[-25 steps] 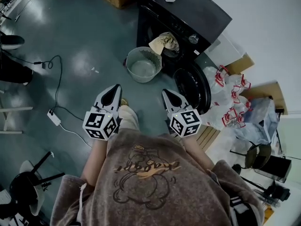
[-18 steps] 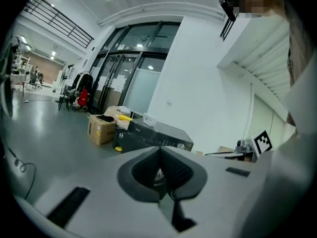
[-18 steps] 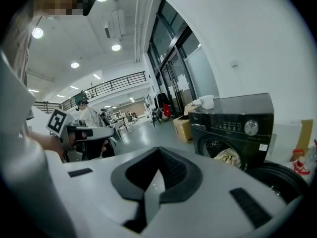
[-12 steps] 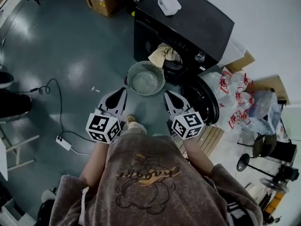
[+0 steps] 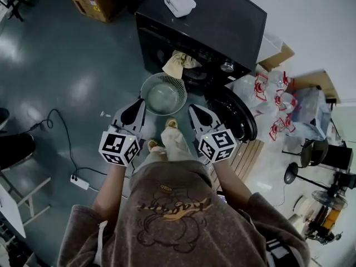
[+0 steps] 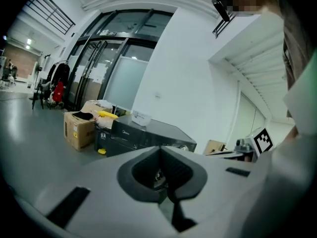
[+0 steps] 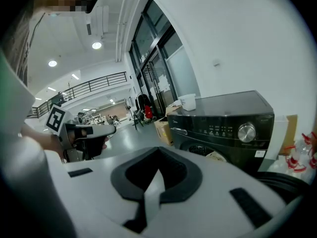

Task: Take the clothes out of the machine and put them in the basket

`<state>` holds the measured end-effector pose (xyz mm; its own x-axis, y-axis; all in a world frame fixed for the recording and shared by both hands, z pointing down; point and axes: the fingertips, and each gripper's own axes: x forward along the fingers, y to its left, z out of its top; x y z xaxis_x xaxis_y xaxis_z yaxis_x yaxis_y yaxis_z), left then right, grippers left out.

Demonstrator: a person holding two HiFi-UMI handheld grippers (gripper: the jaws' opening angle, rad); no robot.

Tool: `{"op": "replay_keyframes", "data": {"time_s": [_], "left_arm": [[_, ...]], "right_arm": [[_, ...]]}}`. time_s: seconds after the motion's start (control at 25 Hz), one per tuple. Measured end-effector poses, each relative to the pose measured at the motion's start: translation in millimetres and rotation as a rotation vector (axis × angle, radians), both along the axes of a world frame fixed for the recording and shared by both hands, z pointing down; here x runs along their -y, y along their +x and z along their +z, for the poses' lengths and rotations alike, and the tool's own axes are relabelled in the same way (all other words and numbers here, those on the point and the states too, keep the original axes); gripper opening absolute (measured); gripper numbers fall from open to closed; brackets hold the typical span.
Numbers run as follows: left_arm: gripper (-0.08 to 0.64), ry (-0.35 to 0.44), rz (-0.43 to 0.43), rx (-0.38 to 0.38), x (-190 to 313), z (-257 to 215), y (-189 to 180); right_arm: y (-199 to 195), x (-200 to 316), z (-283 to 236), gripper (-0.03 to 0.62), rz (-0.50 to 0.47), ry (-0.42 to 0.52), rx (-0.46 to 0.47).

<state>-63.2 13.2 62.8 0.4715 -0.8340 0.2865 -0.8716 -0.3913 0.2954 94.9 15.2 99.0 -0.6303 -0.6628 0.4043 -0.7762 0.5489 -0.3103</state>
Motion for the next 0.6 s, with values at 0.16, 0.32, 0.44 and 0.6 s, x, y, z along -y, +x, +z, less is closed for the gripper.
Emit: {"op": "replay_keyframes", "data": {"time_s": [0.16, 0.32, 0.44, 0.6], "left_arm": [[0.005, -0.004, 0.018, 0.015, 33, 11, 10], [0.005, -0.007, 0.029, 0.022, 67, 24, 22], [0.005, -0.014, 0.068, 0.021, 94, 42, 32], [0.005, -0.03, 0.129, 0.011, 126, 77, 41]], "right_arm": [[14, 32, 14, -0.002, 0.034, -0.015, 0.02], [25, 65, 33, -0.003, 0.056, -0.035, 0.037], [28, 88, 53, -0.002, 0.072, -0.049, 0.04], [25, 107, 91, -0.002, 0.109, -0.065, 0.034]]}}
